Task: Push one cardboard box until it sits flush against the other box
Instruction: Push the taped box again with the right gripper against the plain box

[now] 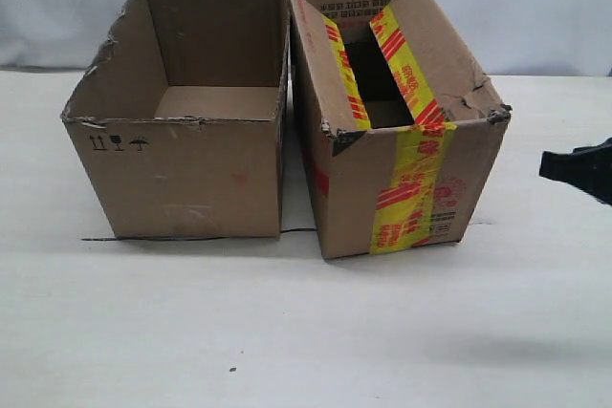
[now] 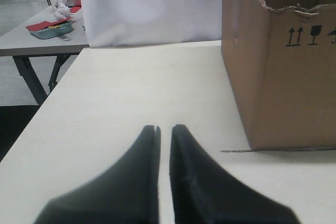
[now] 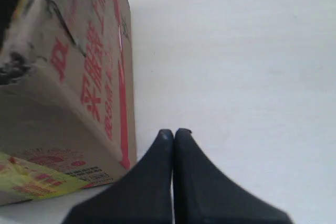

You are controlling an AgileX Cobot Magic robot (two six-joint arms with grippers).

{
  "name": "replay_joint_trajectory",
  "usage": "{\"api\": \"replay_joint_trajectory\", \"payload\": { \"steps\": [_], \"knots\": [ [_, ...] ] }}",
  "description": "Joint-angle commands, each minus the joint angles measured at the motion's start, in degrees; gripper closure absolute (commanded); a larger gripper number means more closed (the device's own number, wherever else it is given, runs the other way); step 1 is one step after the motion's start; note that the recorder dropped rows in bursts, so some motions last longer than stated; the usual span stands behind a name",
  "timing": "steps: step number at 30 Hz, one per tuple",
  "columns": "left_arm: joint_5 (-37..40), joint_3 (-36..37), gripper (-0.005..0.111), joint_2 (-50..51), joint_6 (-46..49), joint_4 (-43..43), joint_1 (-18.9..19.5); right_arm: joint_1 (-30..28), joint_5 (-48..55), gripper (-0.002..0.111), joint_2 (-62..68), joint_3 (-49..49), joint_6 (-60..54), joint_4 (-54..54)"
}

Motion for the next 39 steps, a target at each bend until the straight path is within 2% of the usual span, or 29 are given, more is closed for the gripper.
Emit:
{"api": "replay_joint_trajectory", "payload": {
  "steps": [1,9,17,39],
  "knots": [
    [-0.5,0.2,0.107,-0.2,-0.2,-0.4,0.0,0.4,-6.1,0.109,7.4,0.1,-0.3,0.6],
    [-0.5,0.2,0.107,-0.2,-0.2,-0.4,0.0,1.4,-12.9,0.109,15.2,-0.1,1.4,0.5],
    [-0.5,0.2,0.107,-0.2,-0.2,-0.4,0.0,8.4,-16.9,0.109,23.5,-4.5,1.4,-0.5],
    [-0.5,0.2,0.107,-0.2,-0.2,-0.4,0.0,9.4,-14.6,0.109,37.1,-18.6,3.8,-0.5]
  ]
}}
